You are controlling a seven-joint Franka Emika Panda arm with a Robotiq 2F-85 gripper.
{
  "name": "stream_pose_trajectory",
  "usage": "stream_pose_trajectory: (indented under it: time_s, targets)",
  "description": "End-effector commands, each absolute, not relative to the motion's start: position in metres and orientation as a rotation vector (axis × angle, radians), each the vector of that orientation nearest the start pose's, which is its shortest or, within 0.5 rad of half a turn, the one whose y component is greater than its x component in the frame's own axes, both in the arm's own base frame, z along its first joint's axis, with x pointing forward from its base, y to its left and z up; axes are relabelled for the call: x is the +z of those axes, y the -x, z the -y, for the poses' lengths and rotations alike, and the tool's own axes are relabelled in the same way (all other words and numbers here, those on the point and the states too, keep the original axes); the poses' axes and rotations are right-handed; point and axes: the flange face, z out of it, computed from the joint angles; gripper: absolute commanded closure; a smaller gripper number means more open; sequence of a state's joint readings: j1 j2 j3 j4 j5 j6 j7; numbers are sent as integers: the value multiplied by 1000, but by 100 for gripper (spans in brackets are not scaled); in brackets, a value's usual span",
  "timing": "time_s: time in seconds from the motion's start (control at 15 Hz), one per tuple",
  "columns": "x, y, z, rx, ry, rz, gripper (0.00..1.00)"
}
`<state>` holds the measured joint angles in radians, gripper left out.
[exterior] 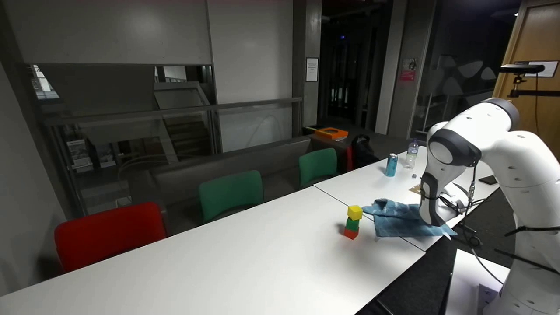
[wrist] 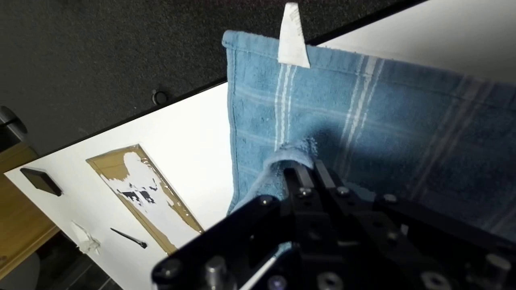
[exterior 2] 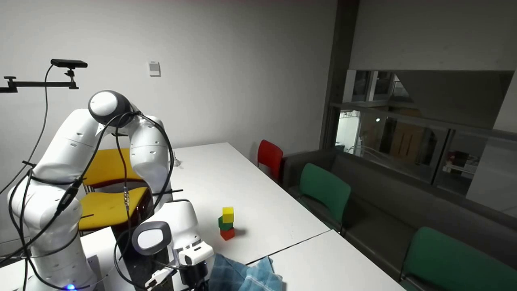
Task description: Unfold the cloth
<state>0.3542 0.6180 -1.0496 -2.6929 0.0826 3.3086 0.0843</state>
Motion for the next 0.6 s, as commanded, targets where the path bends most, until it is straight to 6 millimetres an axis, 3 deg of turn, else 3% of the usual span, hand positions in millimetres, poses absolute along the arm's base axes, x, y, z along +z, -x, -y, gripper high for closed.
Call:
stream_pose_trajectory:
  time_s: [0.0,0.27,0.33,0.53]
  targets:
    - [187,-286,322,274,-2317,876,99]
    - [196,-287,329,416,-2178,863,99]
    - [217,-316,332,447,-2142,870,99]
    - [225,-330,335,484,-2090,865,99]
